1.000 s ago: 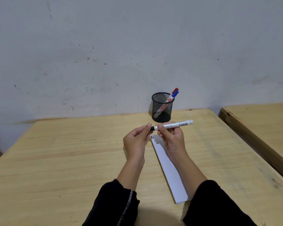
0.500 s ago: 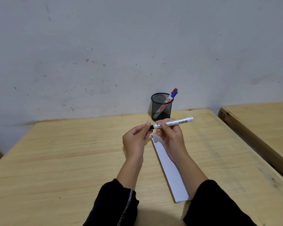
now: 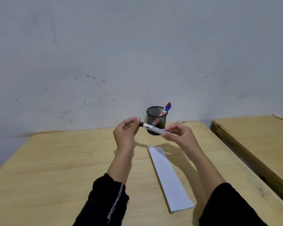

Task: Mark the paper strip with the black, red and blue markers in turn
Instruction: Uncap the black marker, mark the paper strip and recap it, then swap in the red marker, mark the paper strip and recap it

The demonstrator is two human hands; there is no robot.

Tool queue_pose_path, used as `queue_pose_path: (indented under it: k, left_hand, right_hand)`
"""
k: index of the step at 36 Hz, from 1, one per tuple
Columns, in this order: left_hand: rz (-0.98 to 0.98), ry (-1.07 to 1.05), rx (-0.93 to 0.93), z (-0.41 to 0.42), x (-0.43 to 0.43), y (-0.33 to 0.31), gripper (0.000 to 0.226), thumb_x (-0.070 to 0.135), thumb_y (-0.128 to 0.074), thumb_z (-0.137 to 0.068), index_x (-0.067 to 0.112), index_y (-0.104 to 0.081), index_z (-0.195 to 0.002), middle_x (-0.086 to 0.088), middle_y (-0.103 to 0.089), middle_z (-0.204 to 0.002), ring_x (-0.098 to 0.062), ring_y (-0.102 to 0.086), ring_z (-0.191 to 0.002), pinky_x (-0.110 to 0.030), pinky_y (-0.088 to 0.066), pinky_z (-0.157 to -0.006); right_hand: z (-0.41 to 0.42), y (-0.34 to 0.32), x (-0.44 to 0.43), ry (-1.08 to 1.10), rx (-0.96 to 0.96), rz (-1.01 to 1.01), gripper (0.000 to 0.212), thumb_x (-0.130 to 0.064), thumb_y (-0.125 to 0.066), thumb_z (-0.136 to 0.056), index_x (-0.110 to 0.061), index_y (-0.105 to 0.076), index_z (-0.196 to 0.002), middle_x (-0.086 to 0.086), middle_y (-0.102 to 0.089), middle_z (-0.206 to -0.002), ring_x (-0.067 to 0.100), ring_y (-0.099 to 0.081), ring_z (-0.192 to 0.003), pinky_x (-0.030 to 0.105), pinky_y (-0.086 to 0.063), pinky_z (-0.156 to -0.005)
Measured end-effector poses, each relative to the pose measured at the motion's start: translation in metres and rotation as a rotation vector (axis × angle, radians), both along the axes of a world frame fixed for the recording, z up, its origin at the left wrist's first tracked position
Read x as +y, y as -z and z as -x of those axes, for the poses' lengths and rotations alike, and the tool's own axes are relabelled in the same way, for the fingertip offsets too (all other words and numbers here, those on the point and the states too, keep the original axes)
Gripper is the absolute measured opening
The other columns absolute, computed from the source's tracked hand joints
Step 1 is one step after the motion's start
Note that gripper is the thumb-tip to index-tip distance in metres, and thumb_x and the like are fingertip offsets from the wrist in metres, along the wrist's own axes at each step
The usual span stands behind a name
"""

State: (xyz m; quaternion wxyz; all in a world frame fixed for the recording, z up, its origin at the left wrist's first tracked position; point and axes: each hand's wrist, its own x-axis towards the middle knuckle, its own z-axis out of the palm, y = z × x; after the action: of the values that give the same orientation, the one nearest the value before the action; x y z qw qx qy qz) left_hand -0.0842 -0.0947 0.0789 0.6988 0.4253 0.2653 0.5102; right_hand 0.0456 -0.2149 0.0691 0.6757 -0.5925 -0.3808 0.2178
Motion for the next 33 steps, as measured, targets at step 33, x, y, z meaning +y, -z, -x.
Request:
queue_pose_path:
  k: [33]
  left_hand:
    - [-0.665,0.354,0.777,-0.077,0.066,0.028,0.038,0.025,-0.082,-0.068,0.025,-0.052,-0.093,0.013,-0.058,-0.091,-0.002,-0.056,-0.083,-0.011,-0.042,-0.065]
  right_hand:
    - [-0.059,-0.046,0.084,0.256,-0.390,0.047,0.026,-0.005,-0.063,-0.083,-0.013,-0.049,-0.102,0.004,-0.062,-0.082,0.014,-0.062,-0.064,0.030,-0.054,-0.061]
